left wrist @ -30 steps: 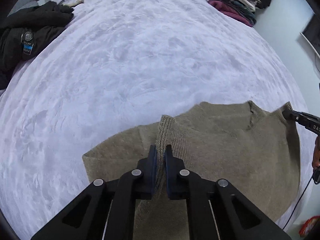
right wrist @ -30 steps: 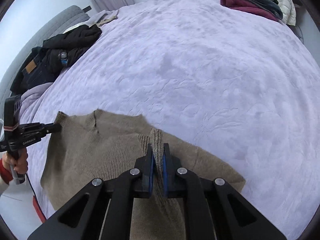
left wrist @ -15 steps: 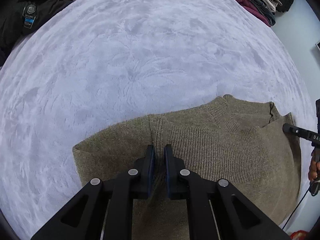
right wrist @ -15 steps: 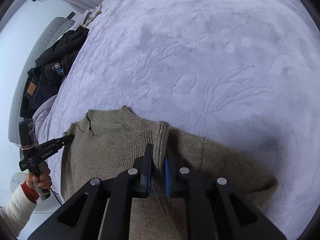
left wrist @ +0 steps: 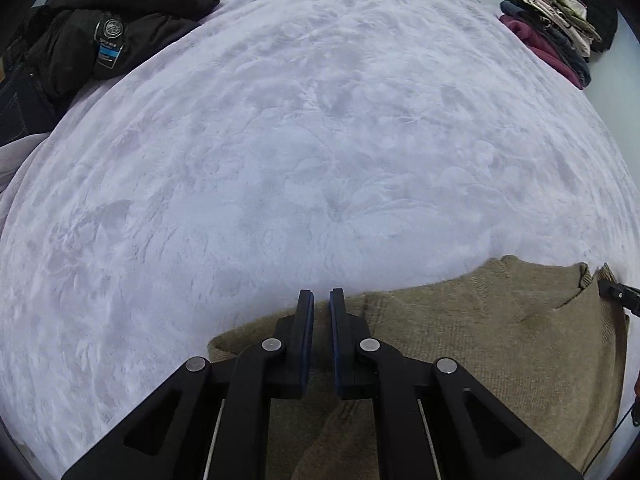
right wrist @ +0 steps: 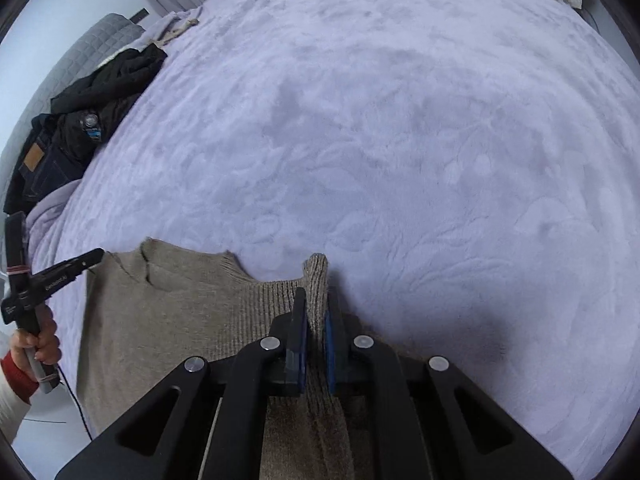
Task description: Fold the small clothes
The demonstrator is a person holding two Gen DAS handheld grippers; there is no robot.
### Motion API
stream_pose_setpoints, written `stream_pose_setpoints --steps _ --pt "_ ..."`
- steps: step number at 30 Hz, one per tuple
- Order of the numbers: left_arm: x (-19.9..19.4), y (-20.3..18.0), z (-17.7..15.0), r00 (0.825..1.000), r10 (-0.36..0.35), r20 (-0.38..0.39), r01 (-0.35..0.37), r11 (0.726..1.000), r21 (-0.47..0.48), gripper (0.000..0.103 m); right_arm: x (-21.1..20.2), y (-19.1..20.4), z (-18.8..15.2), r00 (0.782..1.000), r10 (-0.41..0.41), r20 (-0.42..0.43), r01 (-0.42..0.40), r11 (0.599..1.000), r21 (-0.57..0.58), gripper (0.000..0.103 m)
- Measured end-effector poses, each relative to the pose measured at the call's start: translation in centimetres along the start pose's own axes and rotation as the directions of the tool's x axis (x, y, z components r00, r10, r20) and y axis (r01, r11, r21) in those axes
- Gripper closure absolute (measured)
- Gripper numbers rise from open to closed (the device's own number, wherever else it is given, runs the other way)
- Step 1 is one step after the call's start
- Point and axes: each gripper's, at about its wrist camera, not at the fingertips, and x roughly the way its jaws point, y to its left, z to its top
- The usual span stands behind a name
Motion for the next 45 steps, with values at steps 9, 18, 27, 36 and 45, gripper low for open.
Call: stream_pose_setpoints --steps 9,18,27,36,45 --pt "-3.3 -0.3 -2.0 0.989 -0.136 -0.065 0.142 0.985 0.095 0.094 -4.9 -0.7 -3.0 0.997 0.029 0.077 -0.034 0.998 0.06 0.044" --pt "0.7 -2.2 -1.5 0.954 -0.234 -0.19 0.245 0.969 0.036 0.094 -6.8 3.3 -10.5 0.985 0.173 0.0 -0.173 0.984 0.033 0.044" --pt "-0.1 1.7 -0.9 0.995 -0.046 -0.088 0.043 0.998 -0.037 0.103 -6.4 0.5 -14.0 0.976 0.217 -0.013 -0.212 0.964 0.162 0.044" --pt "-4.6 0.2 -5.1 0.996 0.031 -0.085 -0.03 0.999 0.021 0.102 -9.6 -1.9 -16.7 0.98 0.196 0.027 -0.196 0.944 0.267 0.03" --pt "-7.7 0.3 -13.3 0.992 0.021 -0.128 -0.021 1.0 0.001 0.009 -8.3 -2.5 -19.4 0.962 0.271 -0.032 -0.245 0.908 0.341 0.049"
